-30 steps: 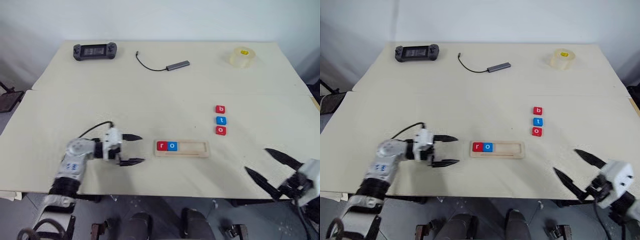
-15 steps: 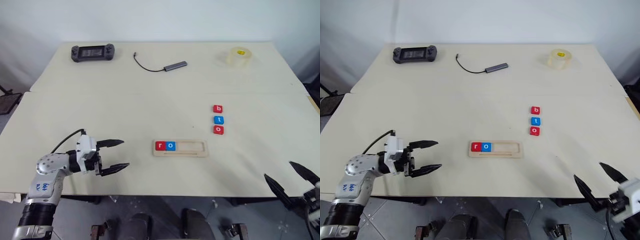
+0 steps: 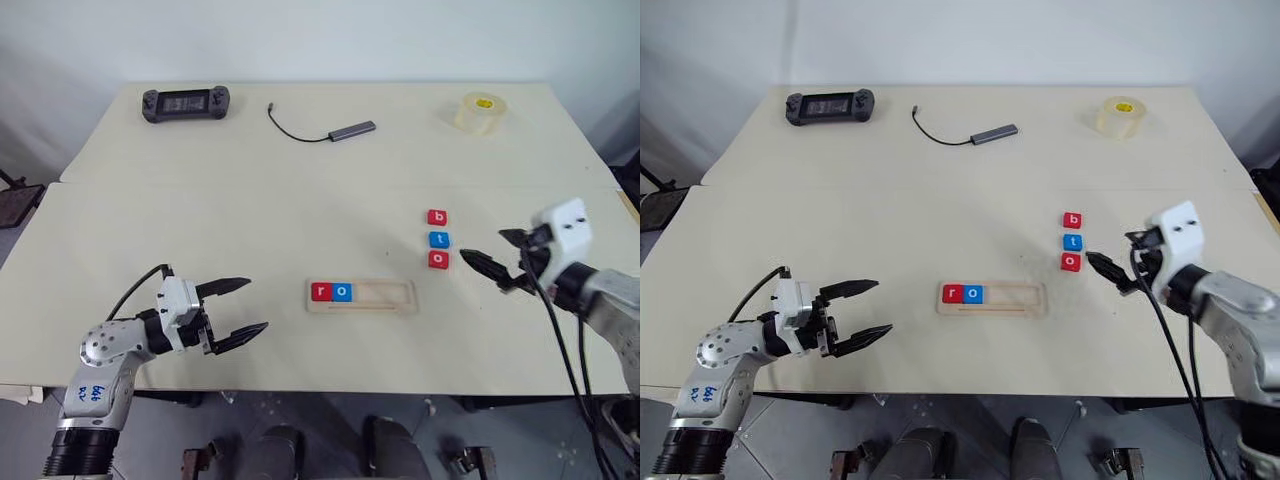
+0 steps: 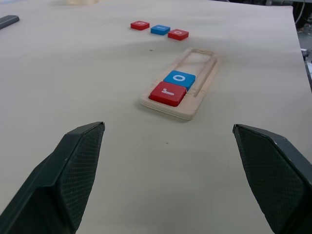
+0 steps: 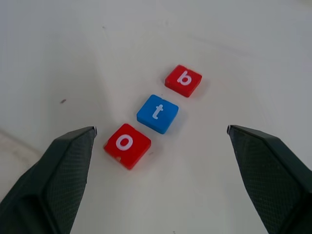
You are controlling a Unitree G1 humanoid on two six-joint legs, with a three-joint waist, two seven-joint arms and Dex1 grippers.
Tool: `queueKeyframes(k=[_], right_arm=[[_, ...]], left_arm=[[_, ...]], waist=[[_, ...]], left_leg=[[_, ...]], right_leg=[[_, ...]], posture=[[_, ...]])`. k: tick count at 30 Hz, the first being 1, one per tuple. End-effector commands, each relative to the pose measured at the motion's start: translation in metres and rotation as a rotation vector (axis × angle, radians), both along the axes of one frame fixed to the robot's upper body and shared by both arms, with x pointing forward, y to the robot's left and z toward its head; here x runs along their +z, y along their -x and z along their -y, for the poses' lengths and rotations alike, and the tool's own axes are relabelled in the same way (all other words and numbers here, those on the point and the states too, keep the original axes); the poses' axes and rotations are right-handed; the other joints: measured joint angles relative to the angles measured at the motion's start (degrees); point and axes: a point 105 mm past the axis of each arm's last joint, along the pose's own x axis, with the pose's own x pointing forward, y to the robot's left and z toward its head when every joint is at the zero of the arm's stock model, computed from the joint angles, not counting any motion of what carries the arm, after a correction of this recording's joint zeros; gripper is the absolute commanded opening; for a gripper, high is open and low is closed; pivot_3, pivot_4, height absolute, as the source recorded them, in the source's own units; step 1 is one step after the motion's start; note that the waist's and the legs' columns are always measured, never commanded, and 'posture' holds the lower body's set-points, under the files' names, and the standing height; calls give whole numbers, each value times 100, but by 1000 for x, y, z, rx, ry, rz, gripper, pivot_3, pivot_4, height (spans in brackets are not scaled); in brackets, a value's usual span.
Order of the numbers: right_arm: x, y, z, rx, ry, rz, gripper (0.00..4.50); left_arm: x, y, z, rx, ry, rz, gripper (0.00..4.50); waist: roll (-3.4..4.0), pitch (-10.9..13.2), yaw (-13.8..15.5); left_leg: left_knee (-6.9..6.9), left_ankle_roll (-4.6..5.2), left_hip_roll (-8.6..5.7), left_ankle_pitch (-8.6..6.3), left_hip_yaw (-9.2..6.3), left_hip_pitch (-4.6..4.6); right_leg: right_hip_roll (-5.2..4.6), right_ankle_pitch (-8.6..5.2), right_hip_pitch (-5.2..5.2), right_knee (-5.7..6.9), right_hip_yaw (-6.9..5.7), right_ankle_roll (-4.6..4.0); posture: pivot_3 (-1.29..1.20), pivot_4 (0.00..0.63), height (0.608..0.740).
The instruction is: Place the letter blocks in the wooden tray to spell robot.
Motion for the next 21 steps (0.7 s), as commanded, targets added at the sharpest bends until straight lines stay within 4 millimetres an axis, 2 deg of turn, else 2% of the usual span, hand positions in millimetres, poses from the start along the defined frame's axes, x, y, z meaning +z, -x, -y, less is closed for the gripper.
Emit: queueKeyframes(k=[1, 5, 16, 21], right_arm=[[6, -15, 2, -82, -9, -25, 4500], [12, -23, -5, -96, -22, -30, 4500], [11, -31, -17, -122, -27, -68, 4500], [13, -41, -23, -157, -36, -73, 4500]], left_arm=[[8, 1, 7, -4, 8, 32, 4476], [8, 0, 7, 8, 0, 44, 4476], [9, 3, 7, 17, -18, 56, 4476], [10, 4, 8, 17, -16, 57, 4476]], waist=[[0, 0, 14], [0, 0, 40], [0, 0, 25], [0, 0, 14]], left_leg=[[0, 0, -1, 0, 0, -2], [-3, 1, -1, -1, 0, -7], [-4, 7, -4, -4, 4, -9], [-4, 7, -2, -4, 8, -9]], right_leg=[[0, 0, -1, -2, 0, 0], [2, 0, -7, 0, -3, 0], [4, 1, -8, 6, -22, 2], [6, 1, -11, 7, -23, 3]], posture=[[0, 150, 740], [0, 150, 740], [0, 150, 740], [0, 150, 740]])
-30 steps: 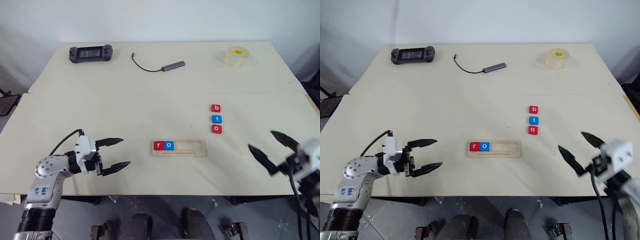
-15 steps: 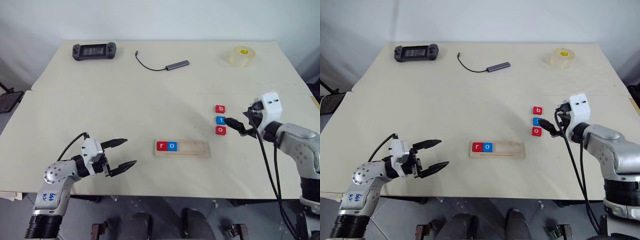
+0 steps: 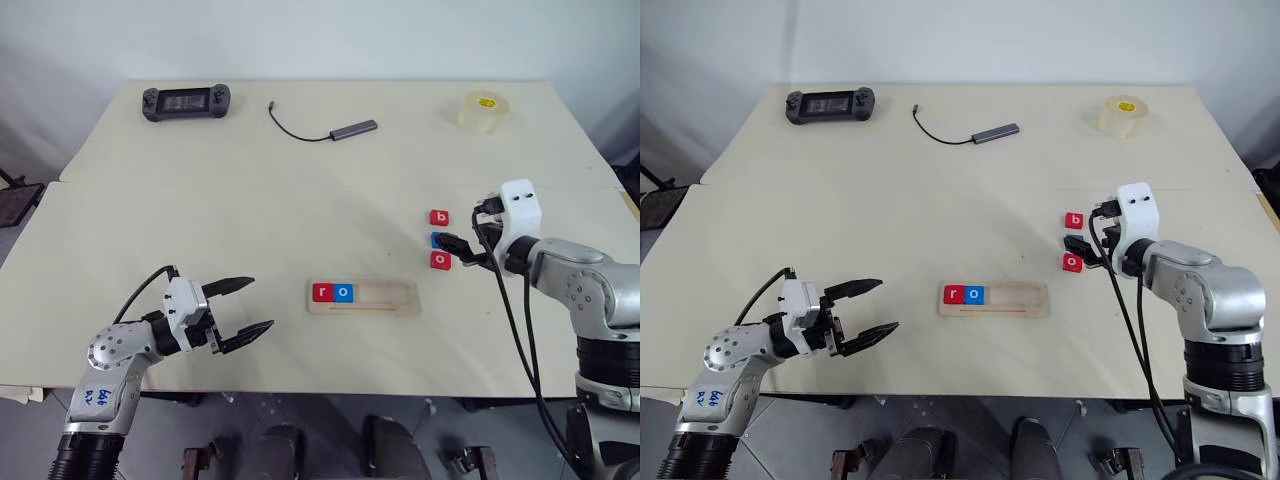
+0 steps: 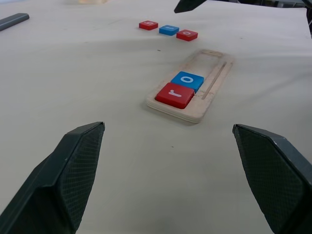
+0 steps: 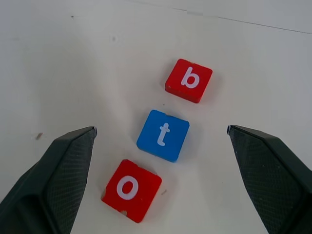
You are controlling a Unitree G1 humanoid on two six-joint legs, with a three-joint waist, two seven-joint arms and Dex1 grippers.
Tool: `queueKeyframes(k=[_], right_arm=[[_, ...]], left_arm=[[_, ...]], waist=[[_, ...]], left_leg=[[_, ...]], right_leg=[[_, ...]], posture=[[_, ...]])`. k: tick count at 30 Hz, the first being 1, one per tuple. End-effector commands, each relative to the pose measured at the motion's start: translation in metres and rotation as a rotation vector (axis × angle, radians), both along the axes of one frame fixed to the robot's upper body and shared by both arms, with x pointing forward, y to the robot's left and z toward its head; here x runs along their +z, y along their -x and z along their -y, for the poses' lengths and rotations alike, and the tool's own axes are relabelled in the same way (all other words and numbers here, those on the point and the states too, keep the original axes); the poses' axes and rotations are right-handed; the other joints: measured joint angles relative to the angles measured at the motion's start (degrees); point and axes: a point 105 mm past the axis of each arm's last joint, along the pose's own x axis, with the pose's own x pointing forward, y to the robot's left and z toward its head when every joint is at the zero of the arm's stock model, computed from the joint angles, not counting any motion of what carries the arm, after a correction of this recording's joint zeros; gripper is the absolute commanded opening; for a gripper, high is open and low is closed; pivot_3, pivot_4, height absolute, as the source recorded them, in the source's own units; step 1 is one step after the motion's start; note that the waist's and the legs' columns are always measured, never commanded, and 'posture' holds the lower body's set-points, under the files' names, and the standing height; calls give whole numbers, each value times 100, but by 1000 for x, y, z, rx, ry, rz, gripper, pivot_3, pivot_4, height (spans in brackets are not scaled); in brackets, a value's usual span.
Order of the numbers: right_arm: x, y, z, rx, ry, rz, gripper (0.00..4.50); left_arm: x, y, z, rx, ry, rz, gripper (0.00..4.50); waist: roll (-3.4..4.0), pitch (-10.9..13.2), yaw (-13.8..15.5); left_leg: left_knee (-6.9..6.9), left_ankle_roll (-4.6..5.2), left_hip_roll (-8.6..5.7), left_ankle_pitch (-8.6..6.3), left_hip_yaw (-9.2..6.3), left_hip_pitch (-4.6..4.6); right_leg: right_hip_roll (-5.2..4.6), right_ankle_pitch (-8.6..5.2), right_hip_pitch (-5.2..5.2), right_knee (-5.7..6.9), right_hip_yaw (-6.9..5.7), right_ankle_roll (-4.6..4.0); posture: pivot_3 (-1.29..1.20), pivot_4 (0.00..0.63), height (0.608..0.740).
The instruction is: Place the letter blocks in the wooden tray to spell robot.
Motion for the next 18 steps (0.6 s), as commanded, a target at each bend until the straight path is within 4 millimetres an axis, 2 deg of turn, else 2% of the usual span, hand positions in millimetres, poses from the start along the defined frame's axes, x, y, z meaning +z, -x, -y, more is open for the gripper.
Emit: queueKeyframes(k=[1, 4, 10, 17, 18], right_arm=[[12, -11, 0, -51, 3, 35, 4500], [13, -29, -2, -105, 6, 36, 4500], [0, -60, -9, -185, 24, 16, 4500], [-14, -76, -19, -214, 30, -1, 4500], [-14, -77, -20, -213, 29, 2, 4115]], left_arm=[[9, 4, 3, -9, -11, 45, 4476], [9, 5, 3, 2, -9, 50, 4476], [9, 6, 3, 20, -9, 60, 4476], [11, 12, 2, 47, -4, 68, 4476], [11, 13, 2, 49, -4, 68, 4500]], waist=[[0, 0, -13], [0, 0, -82], [0, 0, -144], [1, 0, -166], [1, 0, -166]], left_leg=[[-1, 0, 0, 0, 0, 0], [-1, 0, -1, 0, 8, 1], [-7, 0, 0, 0, 10, 1], [-8, 0, -1, 0, 13, 1], [-8, 0, 0, 0, 13, 1]], right_leg=[[0, 0, -1, 1, 0, 0], [0, 0, -4, 5, 0, 0], [2, 0, -7, 12, -8, 0], [2, 0, -10, 14, -6, 0], [3, 0, -9, 14, -7, 0]], posture=[[0, 150, 740], [0, 150, 740], [0, 150, 740], [0, 150, 740], [0, 150, 740]])
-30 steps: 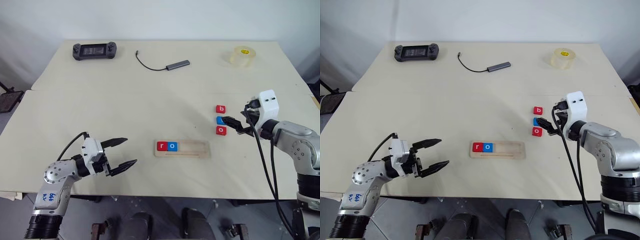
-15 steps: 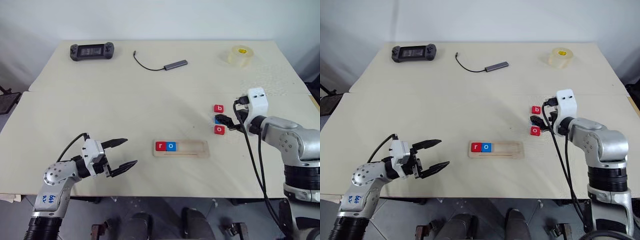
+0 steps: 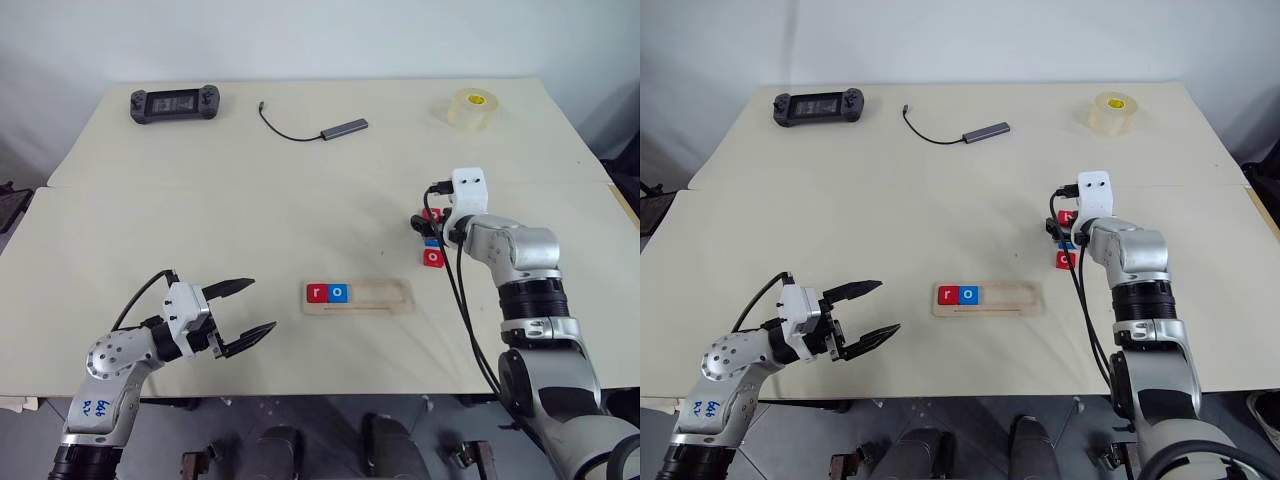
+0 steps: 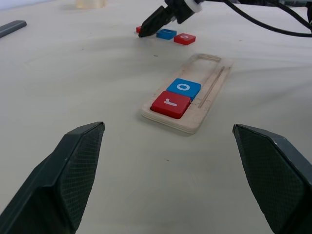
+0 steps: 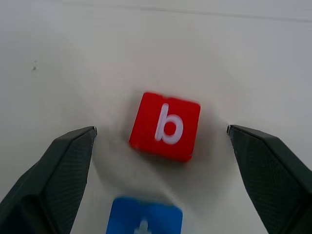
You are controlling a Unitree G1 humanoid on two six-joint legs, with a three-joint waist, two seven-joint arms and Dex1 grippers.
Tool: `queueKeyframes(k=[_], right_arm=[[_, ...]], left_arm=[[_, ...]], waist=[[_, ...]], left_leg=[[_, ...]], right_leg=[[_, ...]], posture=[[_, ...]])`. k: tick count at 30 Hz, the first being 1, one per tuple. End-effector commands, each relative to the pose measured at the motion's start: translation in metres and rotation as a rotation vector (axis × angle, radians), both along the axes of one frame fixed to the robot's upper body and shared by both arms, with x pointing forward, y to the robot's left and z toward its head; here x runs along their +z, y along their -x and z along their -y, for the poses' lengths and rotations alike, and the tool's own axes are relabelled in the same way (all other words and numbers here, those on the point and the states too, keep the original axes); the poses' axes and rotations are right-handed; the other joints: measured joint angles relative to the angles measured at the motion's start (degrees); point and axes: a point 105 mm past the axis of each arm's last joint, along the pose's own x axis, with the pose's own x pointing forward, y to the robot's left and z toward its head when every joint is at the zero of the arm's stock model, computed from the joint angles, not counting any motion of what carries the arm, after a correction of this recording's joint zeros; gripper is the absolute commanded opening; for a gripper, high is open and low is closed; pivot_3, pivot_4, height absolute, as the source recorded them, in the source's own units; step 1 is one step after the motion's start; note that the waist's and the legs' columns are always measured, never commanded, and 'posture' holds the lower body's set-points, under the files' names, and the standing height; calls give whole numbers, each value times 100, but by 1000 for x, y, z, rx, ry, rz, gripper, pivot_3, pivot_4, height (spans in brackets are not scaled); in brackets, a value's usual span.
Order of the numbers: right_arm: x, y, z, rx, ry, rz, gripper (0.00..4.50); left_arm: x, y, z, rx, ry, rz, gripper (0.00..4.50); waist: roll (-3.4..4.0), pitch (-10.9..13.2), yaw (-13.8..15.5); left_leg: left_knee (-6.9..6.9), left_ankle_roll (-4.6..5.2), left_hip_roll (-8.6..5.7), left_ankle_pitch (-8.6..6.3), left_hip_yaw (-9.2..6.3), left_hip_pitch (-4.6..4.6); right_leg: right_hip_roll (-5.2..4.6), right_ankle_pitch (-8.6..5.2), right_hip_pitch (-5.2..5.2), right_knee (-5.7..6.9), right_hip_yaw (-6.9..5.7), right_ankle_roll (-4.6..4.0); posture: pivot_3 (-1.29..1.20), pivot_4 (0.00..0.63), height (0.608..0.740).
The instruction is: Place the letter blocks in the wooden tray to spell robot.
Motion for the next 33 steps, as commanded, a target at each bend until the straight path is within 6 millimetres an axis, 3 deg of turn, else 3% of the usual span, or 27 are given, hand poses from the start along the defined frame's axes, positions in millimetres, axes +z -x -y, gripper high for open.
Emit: queueKeyframes(k=[1, 8, 13, 16, 20, 24, 26, 29, 33], right_arm=[[8, -4, -2, -2, 6, 40, 3850], [11, -2, 0, -12, 8, 64, 1505], [32, 6, 7, -8, 9, 121, 1505], [55, 26, 11, 19, -8, 172, 1505], [64, 60, 21, 34, -7, 164, 1505], [44, 119, 34, 8, 24, 66, 1505], [33, 135, 34, -5, 15, 27, 1505], [6, 156, 28, -27, -2, -24, 1505], [-14, 165, 17, -47, -39, -57, 1505]], left_arm=[[11, 4, 0, 9, -5, 55, 4500], [10, 3, 4, -3, -1, 53, 4500], [11, -2, 11, -34, 5, 57, 4500], [14, -6, 21, -78, 17, 66, 4500], [13, -8, 28, -125, 18, 59, 4500], [10, -13, 32, -191, 13, 32, 4500], [9, -13, 33, -212, 10, 25, 4500], [9, -19, 33, -240, 3, 17, 4500], [12, -22, 35, -268, -5, 18, 4500]], waist=[[0, 0, -3], [0, 0, 2], [1, 1, 18], [2, 1, 57], [2, 1, 50], [2, 1, 127], [2, 1, 111], [1, -1, 102], [1, 0, 44]], left_leg=[[0, 0, 0, 0, 0, 0], [1, 0, -1, 0, 0, 1], [1, 0, -1, 0, 0, 0], [-1, 0, -1, 0, -2, -6], [-2, 2, -1, -1, -2, -12], [-12, 2, 0, -1, -12, -18], [-11, 5, -3, -3, -6, -18], [-8, 6, -2, -3, 5, -13], [-4, 5, -2, -2, 15, -8]], right_leg=[[0, 0, 0, 0, 1, 0], [-1, 0, 0, 3, 2, 0], [-1, 0, -1, 2, 3, 0], [0, 0, -5, 1, 0, 0], [1, 0, -12, -1, 2, 0], [0, 0, -12, -10, -1, 0], [-1, 0, -13, -10, 4, 0], [0, 2, -13, -7, 14, 4], [3, 2, -15, 2, 25, 5]], posture=[[0, 150, 740], [0, 150, 740], [0, 150, 740], [0, 150, 740], [0, 150, 740], [0, 150, 740], [0, 150, 740], [0, 150, 740], [0, 150, 740]])
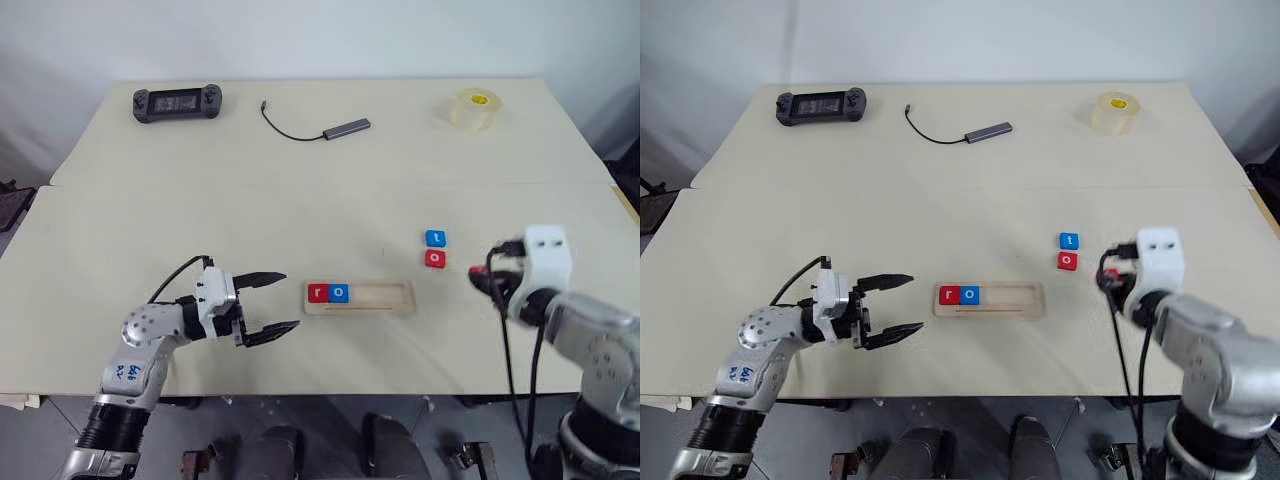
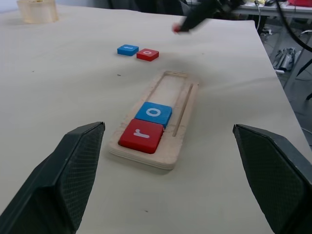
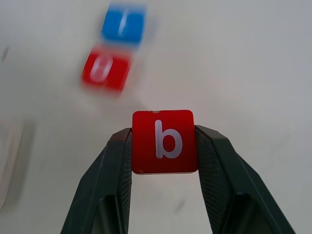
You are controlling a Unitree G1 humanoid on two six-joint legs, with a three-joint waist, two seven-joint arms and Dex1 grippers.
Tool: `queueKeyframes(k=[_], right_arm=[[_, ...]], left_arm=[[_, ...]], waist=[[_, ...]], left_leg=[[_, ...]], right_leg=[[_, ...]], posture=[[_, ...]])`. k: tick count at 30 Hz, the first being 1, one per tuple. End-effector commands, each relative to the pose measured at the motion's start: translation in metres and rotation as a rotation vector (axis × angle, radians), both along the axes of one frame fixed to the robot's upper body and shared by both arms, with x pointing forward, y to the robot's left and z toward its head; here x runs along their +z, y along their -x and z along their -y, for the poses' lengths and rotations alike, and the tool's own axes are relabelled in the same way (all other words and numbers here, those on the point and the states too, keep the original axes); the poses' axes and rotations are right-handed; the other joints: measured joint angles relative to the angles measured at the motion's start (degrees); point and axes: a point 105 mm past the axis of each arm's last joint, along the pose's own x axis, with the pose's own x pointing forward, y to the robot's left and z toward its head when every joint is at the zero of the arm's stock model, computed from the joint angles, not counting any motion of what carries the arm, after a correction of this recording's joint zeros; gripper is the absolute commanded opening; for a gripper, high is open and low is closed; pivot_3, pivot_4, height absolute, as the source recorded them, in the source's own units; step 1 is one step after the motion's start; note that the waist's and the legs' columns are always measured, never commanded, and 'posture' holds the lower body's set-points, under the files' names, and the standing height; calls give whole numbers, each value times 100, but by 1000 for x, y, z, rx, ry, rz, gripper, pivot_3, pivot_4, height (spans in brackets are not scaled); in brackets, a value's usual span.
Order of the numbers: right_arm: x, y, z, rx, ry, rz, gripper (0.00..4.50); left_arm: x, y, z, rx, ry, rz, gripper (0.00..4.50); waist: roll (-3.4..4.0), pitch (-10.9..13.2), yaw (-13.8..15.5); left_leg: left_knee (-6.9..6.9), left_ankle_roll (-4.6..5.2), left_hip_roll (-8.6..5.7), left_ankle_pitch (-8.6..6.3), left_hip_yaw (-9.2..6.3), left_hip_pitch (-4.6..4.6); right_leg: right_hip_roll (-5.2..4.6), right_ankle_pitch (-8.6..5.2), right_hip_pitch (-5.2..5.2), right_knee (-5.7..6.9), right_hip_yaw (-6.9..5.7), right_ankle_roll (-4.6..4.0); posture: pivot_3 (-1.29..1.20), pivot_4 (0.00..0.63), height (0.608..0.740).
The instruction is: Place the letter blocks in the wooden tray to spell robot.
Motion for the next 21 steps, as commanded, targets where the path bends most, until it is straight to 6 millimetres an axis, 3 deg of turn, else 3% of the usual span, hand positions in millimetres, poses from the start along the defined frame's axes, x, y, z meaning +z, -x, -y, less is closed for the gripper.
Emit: queueKeyframes(k=[1, 4, 10, 13, 18, 21], right_arm=[[2, 3, -7, -24, 10, 34, 1505], [-9, 5, -15, -20, -13, -2, 1505], [-11, 5, -11, 2, 0, -5, 3446], [2, 4, -4, 100, 21, 25, 4470], [30, 14, 6, 503, 230, 107, 4470], [28, 25, 6, 829, 351, 143, 4470]], left_arm=[[6, 1, 1, -29, -7, 24, 4500], [8, 2, 0, -31, -10, 26, 4500], [8, 6, -6, -11, -19, 28, 4500], [8, 8, -7, -2, -16, 31, 4500], [11, 9, -7, -4, 1, 30, 4500], [13, 9, -7, -19, 6, 35, 4500]], waist=[[0, 0, -23], [0, 0, -17], [-2, -1, -12], [-2, -1, 6], [-2, 1, 22], [-12, 6, 10]], left_leg=[[1, 1, 0, 0, 4, 3], [-2, 1, 1, 0, 6, 11], [-1, 2, -1, 0, 6, 12], [1, 6, -7, -1, 6, 11], [-5, 21, -13, -7, 6, 12], [-17, 23, -6, -7, 14, 22]], right_leg=[[1, 1, 0, 2, 5, 2], [1, 1, 0, 7, 8, 1], [-1, 1, 1, 5, 8, 1], [-6, 1, 1, -5, 9, 1], [-9, 1, 14, -21, 4, 3], [-1, 4, 28, -33, 3, 13]], posture=[[0, 150, 740], [0, 150, 740], [0, 150, 740], [0, 150, 740], [0, 150, 740], [0, 150, 740]])
